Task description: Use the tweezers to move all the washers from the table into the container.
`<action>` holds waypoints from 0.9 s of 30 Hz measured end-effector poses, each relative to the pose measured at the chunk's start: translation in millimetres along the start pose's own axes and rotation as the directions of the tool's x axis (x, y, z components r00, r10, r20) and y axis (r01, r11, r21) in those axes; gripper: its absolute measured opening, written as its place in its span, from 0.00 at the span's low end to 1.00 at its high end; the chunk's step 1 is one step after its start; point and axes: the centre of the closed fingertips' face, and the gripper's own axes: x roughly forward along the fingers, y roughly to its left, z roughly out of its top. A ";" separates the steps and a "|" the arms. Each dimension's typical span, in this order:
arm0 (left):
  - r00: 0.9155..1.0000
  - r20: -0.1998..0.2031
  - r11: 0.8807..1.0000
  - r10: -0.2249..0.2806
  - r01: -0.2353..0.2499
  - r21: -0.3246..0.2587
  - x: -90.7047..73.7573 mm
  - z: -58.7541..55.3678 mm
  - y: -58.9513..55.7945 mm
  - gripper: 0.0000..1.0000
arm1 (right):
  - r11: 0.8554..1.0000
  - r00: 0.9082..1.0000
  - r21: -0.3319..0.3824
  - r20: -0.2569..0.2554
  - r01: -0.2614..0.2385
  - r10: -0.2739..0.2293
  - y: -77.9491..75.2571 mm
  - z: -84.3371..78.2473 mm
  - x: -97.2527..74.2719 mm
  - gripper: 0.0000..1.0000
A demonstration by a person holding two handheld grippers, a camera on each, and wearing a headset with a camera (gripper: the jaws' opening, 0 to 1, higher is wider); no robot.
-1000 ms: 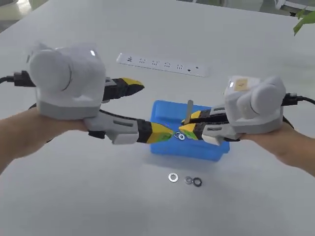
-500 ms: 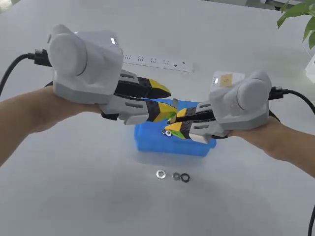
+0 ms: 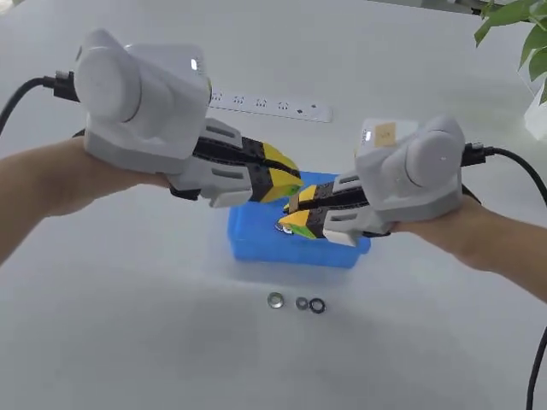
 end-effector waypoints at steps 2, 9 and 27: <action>1.000 -0.008 1.000 -0.001 0.001 0.014 0.0 0.8 -1.3 0.06 | 1.000 1.000 -0.010 -0.001 0.008 -0.008 -1.3 0.2 -0.4 0.08; 1.000 -0.029 0.999 0.005 -0.003 0.053 -1.6 2.3 -3.8 0.04 | 1.000 1.000 -0.017 0.005 0.018 -0.018 -0.1 3.4 -0.9 0.11; 0.998 -0.016 0.995 0.067 -0.066 0.074 -8.9 12.0 2.9 0.04 | 0.997 0.997 -0.041 0.018 0.071 -0.071 0.6 2.6 -13.4 0.31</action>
